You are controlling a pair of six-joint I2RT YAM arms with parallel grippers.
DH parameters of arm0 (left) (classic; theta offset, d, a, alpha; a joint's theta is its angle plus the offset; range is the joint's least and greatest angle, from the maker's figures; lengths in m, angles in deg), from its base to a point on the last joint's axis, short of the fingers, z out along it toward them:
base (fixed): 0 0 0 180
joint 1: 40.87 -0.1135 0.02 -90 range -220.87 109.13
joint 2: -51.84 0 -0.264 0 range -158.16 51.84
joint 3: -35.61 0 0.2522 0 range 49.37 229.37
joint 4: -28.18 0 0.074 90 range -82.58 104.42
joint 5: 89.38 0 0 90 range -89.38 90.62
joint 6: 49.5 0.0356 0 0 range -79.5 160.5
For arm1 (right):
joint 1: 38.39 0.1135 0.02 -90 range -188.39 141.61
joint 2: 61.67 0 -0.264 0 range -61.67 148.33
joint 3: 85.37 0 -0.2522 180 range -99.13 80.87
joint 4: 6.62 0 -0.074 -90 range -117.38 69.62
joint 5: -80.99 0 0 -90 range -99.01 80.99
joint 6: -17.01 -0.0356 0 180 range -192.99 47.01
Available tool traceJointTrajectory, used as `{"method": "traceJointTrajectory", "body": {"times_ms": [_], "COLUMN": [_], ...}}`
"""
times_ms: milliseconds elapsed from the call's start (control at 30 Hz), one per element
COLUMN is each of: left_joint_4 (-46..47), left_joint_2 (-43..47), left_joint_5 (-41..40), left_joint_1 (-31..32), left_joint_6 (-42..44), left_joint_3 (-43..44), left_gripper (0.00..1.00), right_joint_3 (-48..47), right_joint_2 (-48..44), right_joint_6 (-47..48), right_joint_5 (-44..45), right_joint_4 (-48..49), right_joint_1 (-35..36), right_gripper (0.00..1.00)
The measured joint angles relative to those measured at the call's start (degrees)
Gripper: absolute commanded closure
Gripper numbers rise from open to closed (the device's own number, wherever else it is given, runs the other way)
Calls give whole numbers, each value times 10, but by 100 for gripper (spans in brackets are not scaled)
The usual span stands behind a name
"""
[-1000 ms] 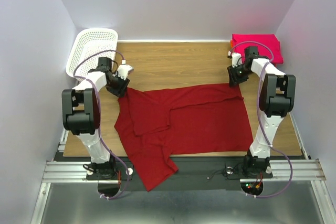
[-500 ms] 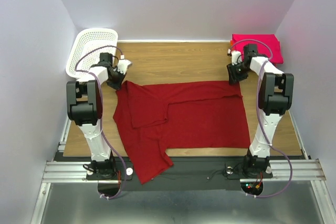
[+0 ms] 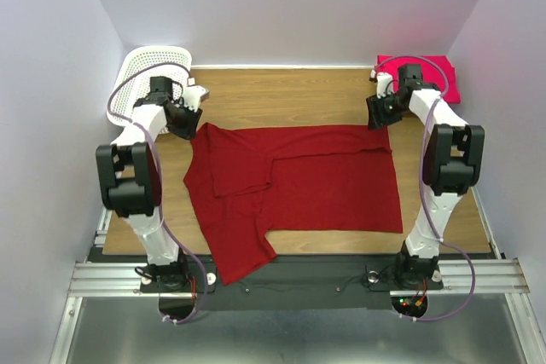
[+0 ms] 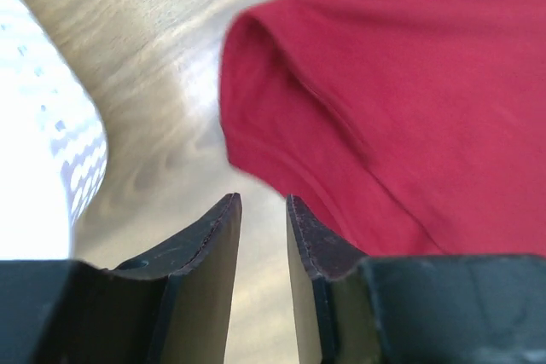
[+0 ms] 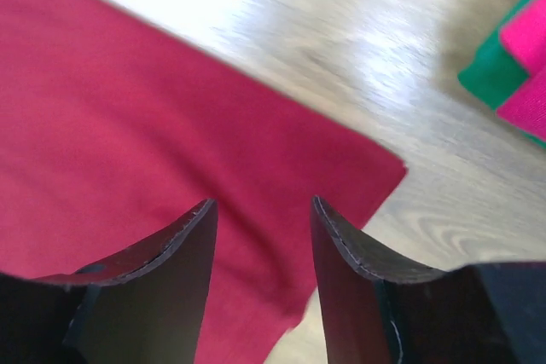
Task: Fold and stack the t-shirts
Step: Fold the tshirt
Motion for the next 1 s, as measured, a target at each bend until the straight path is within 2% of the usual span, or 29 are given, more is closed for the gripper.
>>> {"method": "traceJointTrajectory", "body": {"times_ms": [133,267,333,500,600,833,1000], "left_joint_4": [-31,-70,-83,-118,-123,-115,-99], "left_joint_2": [95,165,178,180,180,180,172], "left_joint_5": [30,74,91,100,100,93,77], "left_joint_1": [0,2,6,43,67,102,116], "left_joint_6": [30,56,64,68,65,57,43], "left_joint_3": [-35,-91,-135,-231,-243,-247,-261], "left_gripper": [60,54,50,50,50,49,49], "right_joint_3": [4,12,19,27,26,26,26], "right_joint_2": [-59,-89,-88,-63,-26,43,52], "right_joint_6": [1,-37,-67,-141,-182,-253,-289], "right_joint_5": [-6,-38,-63,-123,-148,-169,-170], "right_joint_4": [-10,-15,-15,-17,-12,-1,12], "right_joint_1": [36,115,155,251,295,338,357], "right_gripper": [56,54,50,50,50,46,43]}}
